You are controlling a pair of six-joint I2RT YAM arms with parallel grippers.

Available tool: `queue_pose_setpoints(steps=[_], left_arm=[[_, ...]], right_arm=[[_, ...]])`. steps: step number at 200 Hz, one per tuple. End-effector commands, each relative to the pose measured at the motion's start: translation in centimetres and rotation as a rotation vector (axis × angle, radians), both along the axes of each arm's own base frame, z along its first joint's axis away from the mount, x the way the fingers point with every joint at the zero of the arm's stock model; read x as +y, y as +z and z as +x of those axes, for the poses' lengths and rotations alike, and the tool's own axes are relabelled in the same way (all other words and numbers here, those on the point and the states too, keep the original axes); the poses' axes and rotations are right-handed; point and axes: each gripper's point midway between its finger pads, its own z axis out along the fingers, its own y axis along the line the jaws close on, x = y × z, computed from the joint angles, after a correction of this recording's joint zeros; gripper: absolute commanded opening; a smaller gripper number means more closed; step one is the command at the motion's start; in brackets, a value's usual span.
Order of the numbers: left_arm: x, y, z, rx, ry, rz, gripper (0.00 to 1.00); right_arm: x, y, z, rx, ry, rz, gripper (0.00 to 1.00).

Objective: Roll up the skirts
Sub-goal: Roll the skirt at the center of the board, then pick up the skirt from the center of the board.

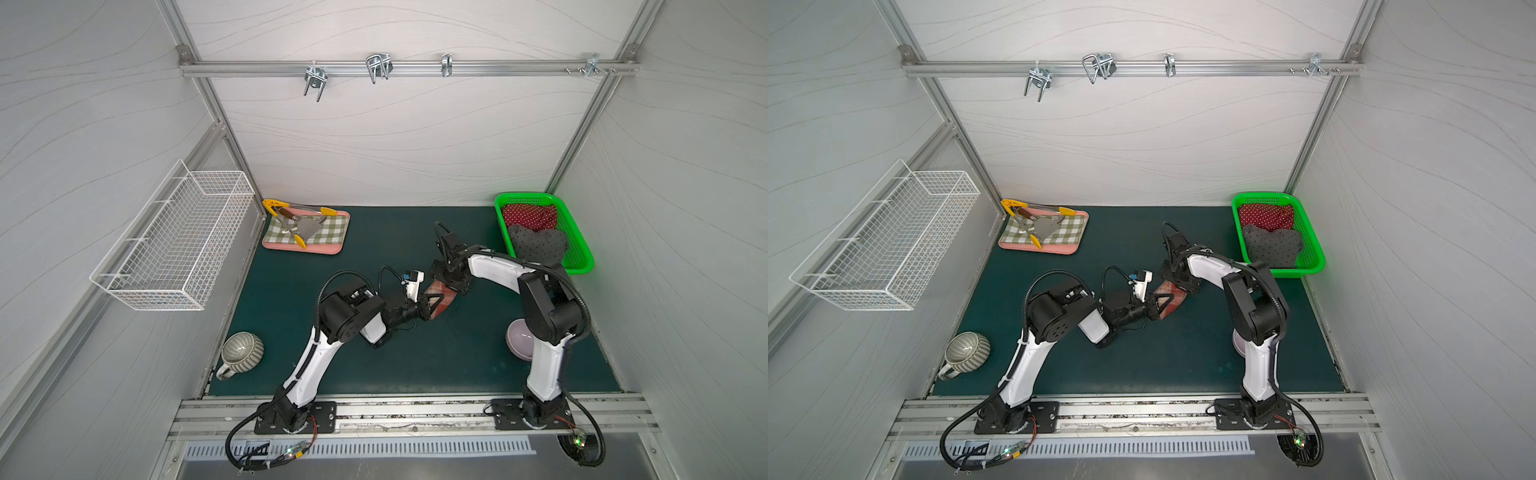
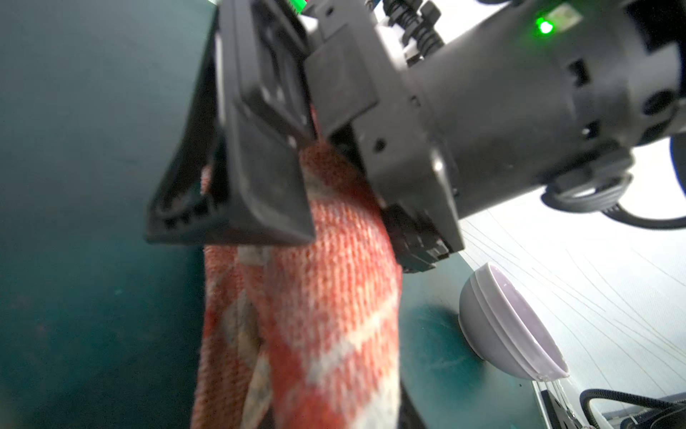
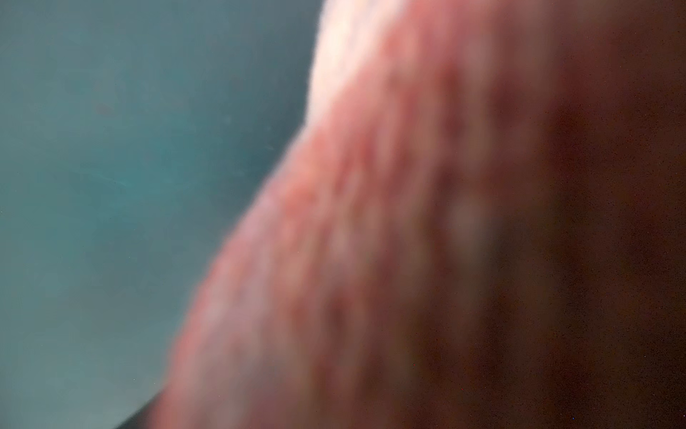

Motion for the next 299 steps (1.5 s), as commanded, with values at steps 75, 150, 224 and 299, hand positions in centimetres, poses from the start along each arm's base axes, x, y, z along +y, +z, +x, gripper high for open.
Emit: queue_pose_setpoints(steps=[75,150,224,299], left_arm=[[3.6,-11.7,-5.8,0.312,-0.052,0.286,0.24],[13.5,4.0,-1.7,0.061,0.308,0.123,0.99],[15.2,11.1,-4.0,-0.105,0.332,0.266,0.99],[13.6,7.3,-5.7,-0.035,0.245,0.289,0.99]], right_arm=[[1.0,-6.5,-3.0,0.261,0.327,-0.170,0.00],[-2.9,-1.9,0.7,0.168,0.379,-0.173,0.00],[-6.0,13.0,6.8,-0.138,0.263,-0.070,0.00],[-16.4,27.1,10.9,-0.468,-0.123,0.065,0.00]])
